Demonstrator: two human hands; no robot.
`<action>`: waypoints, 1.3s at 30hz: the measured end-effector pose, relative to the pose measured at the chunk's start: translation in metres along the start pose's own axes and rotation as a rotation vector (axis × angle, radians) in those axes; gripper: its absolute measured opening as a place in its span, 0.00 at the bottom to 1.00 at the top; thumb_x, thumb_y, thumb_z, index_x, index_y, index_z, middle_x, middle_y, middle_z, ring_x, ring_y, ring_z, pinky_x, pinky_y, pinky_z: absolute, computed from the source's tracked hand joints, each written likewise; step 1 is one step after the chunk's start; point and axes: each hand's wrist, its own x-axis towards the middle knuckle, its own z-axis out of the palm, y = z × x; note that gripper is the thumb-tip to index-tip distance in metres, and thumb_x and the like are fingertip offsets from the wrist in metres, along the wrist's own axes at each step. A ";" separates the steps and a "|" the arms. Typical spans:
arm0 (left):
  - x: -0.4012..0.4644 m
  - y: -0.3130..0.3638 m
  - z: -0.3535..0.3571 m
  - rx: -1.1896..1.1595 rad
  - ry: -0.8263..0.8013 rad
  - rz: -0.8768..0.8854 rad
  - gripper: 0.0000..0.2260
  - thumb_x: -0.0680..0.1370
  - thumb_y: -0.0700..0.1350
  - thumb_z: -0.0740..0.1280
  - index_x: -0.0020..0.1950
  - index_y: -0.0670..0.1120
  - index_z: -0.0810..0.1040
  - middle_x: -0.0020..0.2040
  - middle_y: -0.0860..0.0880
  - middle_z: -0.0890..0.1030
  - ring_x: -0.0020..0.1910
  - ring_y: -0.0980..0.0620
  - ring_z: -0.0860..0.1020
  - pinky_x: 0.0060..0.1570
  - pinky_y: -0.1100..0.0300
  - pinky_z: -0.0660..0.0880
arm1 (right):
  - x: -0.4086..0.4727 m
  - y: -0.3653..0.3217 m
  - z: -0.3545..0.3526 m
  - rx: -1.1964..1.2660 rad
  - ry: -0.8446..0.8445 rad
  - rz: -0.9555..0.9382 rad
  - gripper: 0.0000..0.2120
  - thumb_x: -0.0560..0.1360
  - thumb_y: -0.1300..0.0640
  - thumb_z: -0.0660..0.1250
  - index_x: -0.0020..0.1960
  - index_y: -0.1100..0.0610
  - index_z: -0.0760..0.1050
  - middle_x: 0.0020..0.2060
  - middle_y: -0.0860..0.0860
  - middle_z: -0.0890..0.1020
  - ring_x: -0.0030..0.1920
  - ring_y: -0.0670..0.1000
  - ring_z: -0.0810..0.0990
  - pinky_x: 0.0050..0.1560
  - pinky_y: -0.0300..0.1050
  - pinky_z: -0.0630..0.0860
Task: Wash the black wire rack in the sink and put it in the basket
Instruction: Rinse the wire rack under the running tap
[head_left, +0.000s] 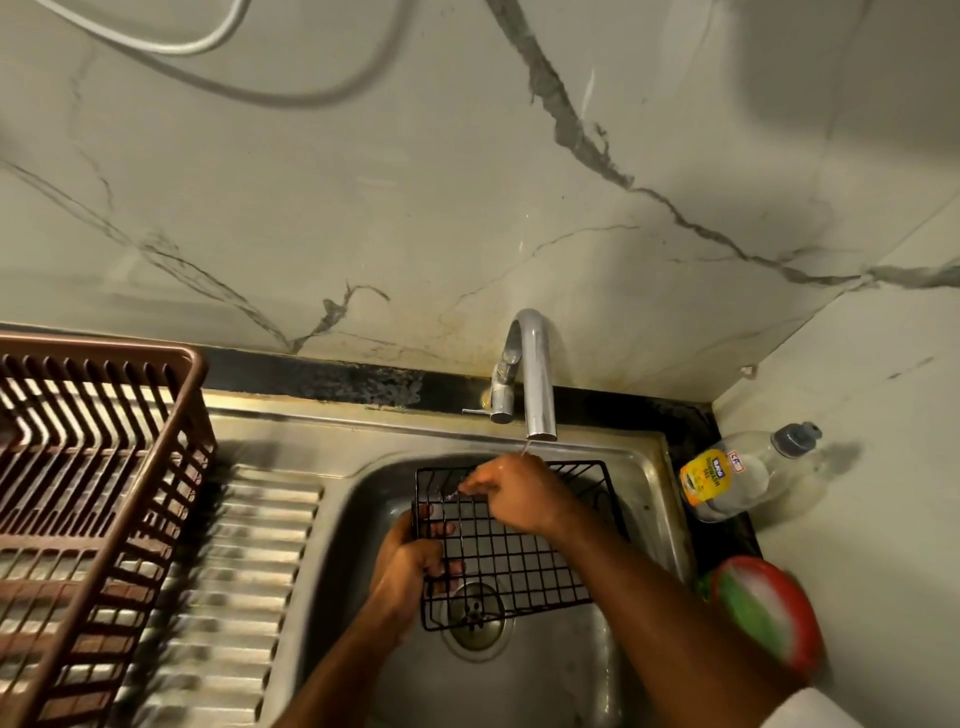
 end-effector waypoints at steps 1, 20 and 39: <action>0.000 0.001 -0.003 -0.011 0.016 0.000 0.25 0.74 0.26 0.57 0.66 0.45 0.74 0.58 0.41 0.83 0.52 0.30 0.82 0.49 0.39 0.81 | -0.001 0.010 -0.003 -0.017 0.033 0.075 0.14 0.78 0.63 0.65 0.58 0.50 0.83 0.56 0.48 0.85 0.57 0.46 0.81 0.64 0.46 0.76; -0.005 -0.001 0.020 -0.094 -0.032 -0.063 0.33 0.58 0.36 0.60 0.65 0.40 0.72 0.55 0.35 0.81 0.44 0.30 0.82 0.32 0.50 0.81 | -0.005 -0.055 0.010 -0.293 0.134 -0.154 0.10 0.77 0.54 0.63 0.54 0.52 0.82 0.49 0.52 0.84 0.49 0.53 0.82 0.48 0.45 0.75; -0.025 -0.027 -0.014 -0.308 0.054 0.020 0.24 0.71 0.34 0.60 0.67 0.42 0.73 0.63 0.38 0.80 0.53 0.29 0.82 0.46 0.43 0.82 | -0.062 0.092 0.018 0.488 0.414 0.540 0.09 0.79 0.55 0.60 0.49 0.45 0.78 0.39 0.50 0.84 0.39 0.53 0.81 0.42 0.51 0.79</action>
